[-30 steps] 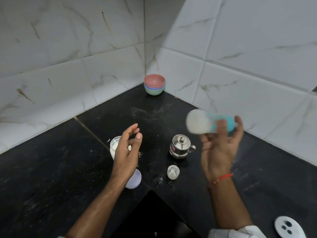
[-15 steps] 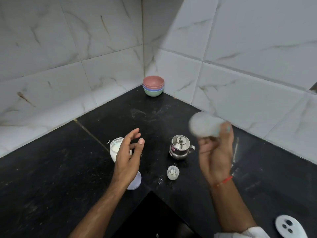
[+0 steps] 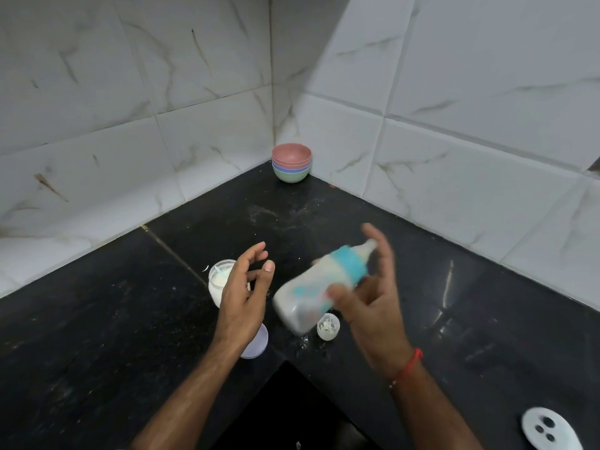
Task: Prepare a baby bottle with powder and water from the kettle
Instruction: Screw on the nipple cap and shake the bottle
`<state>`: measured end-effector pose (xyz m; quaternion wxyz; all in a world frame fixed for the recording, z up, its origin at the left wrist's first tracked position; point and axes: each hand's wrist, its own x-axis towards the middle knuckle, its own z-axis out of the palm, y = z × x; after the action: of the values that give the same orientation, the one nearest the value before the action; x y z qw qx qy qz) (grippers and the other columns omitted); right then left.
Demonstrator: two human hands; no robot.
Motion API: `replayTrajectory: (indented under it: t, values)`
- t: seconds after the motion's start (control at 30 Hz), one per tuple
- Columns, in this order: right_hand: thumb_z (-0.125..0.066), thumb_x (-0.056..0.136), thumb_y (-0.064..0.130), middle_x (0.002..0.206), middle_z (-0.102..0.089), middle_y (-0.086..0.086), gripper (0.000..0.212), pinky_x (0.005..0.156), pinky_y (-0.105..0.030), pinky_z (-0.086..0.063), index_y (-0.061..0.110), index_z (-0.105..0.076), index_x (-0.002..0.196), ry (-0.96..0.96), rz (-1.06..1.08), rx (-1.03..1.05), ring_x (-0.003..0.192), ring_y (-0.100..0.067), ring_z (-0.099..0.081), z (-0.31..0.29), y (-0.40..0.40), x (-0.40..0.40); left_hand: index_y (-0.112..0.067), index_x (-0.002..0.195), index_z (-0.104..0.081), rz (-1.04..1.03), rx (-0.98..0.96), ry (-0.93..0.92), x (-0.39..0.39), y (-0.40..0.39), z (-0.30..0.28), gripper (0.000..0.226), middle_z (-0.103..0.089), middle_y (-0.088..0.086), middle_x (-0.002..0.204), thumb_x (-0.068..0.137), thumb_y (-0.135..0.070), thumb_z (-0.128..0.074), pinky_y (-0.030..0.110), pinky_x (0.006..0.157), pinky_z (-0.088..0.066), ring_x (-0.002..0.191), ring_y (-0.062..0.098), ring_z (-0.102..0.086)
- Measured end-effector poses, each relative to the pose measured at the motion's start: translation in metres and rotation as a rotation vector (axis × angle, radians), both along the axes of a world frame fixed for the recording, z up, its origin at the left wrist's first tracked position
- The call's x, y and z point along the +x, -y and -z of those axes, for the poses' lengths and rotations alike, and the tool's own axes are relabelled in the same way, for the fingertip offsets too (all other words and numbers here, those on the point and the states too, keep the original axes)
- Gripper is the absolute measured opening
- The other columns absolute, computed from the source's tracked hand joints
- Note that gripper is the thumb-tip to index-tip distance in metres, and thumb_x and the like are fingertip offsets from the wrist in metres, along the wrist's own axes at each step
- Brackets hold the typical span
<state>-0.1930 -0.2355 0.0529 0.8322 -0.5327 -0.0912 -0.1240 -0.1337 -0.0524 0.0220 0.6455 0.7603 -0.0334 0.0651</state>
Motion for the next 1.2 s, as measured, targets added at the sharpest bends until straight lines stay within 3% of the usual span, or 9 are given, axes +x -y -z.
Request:
replayTrajectory:
  t: [0.07, 0.23, 0.5, 0.63, 0.73, 0.83, 0.97, 1.1, 1.2]
  values:
    - [-0.086, 0.075, 0.007, 0.122, -0.066, -0.03, 0.091, 0.09, -0.048, -0.06, 0.038, -0.041, 0.148, 0.019, -0.113, -0.037, 0.114, -0.037, -0.07, 0.001, -0.004, -0.004, -0.033, 0.14, -0.056, 0.014, -0.011, -0.011, -0.001, 0.003, 0.001, 0.037, -0.064, -0.014, 0.129, 0.103, -0.031, -0.056, 0.04, 0.103, -0.055, 0.104, -0.004, -0.065]
    - [-0.08, 0.085, 0.039, 0.123, -0.074, -0.004, 0.048, 0.087, -0.033, -0.062, 0.014, -0.068, 0.124, 0.007, 0.238, 0.745, 0.112, -0.017, -0.073, -0.018, 0.028, 0.016, -0.039, 0.139, -0.056, 0.013, -0.004, -0.004, -0.002, 0.0, 0.004, 0.038, -0.064, -0.018, 0.129, 0.101, -0.039, -0.055, 0.04, 0.097, -0.057, 0.107, -0.001, -0.066]
    - [-0.09, 0.072, 0.002, 0.109, -0.066, -0.037, 0.098, 0.085, -0.036, -0.061, 0.046, -0.041, 0.144, 0.166, 0.036, -0.09, 0.098, -0.024, -0.074, -0.036, -0.01, -0.016, -0.047, 0.127, -0.06, 0.048, -0.099, -0.06, 0.003, 0.007, 0.009, 0.039, -0.065, -0.013, 0.125, 0.099, -0.019, -0.065, 0.034, 0.097, -0.055, 0.105, 0.003, -0.064]
    - [-0.086, 0.071, -0.002, 0.112, -0.067, -0.022, 0.097, 0.094, -0.025, -0.055, 0.032, -0.03, 0.143, 0.449, 0.638, -0.416, 0.104, -0.032, -0.07, -0.049, -0.008, -0.009, -0.035, 0.138, -0.057, 0.036, -0.006, -0.017, 0.002, 0.007, 0.009, 0.036, -0.065, -0.013, 0.129, 0.103, -0.029, -0.057, 0.015, 0.087, -0.052, 0.105, 0.0, -0.065]
    - [-0.091, 0.075, 0.011, 0.135, -0.056, 0.029, 0.102, 0.103, -0.038, -0.055, 0.062, -0.031, 0.141, 0.283, 0.589, -0.701, 0.119, -0.017, -0.065, -0.026, 0.005, 0.009, -0.032, 0.139, -0.057, 0.033, -0.008, -0.026, 0.001, 0.01, 0.01, 0.036, -0.065, -0.012, 0.128, 0.102, -0.031, -0.057, 0.011, 0.085, -0.05, 0.104, 0.003, -0.065]
    - [-0.09, 0.077, 0.02, 0.134, -0.063, 0.011, 0.098, 0.099, -0.046, -0.058, 0.068, -0.033, 0.14, 0.087, 0.523, -0.698, 0.12, -0.013, -0.066, -0.01, 0.007, 0.007, -0.03, 0.138, -0.058, 0.046, -0.031, -0.035, -0.002, 0.013, 0.011, 0.037, -0.065, -0.01, 0.128, 0.101, -0.031, -0.058, 0.022, 0.093, -0.052, 0.103, 0.005, -0.065]
    - [-0.091, 0.071, 0.001, 0.132, -0.061, 0.009, 0.104, 0.101, -0.043, -0.054, 0.058, -0.038, 0.14, 0.416, 0.74, -0.529, 0.119, -0.03, -0.064, -0.023, -0.004, -0.003, -0.034, 0.137, -0.058, 0.056, -0.009, -0.047, -0.003, 0.012, 0.018, 0.04, -0.065, -0.012, 0.127, 0.098, -0.045, -0.06, 0.031, 0.094, -0.055, 0.096, -0.002, -0.064]
    - [-0.087, 0.08, 0.015, 0.134, -0.043, 0.049, 0.088, 0.102, -0.03, -0.051, 0.055, -0.039, 0.141, 0.176, 0.519, -0.908, 0.123, 0.014, -0.051, -0.003, 0.002, 0.011, -0.036, 0.138, -0.056, 0.081, 0.027, -0.047, -0.004, 0.014, 0.019, 0.037, -0.065, -0.014, 0.128, 0.101, -0.036, -0.058, 0.034, 0.094, -0.056, 0.1, -0.002, -0.065]
    - [-0.087, 0.078, 0.021, 0.14, -0.042, 0.047, 0.087, 0.104, -0.03, -0.052, 0.051, -0.037, 0.143, 0.253, 0.561, -0.873, 0.13, 0.013, -0.049, -0.007, 0.0, 0.003, -0.035, 0.138, -0.056, 0.088, 0.023, -0.024, -0.003, 0.015, 0.014, 0.039, -0.065, -0.013, 0.128, 0.1, -0.035, -0.058, 0.029, 0.093, -0.054, 0.102, -0.002, -0.065]
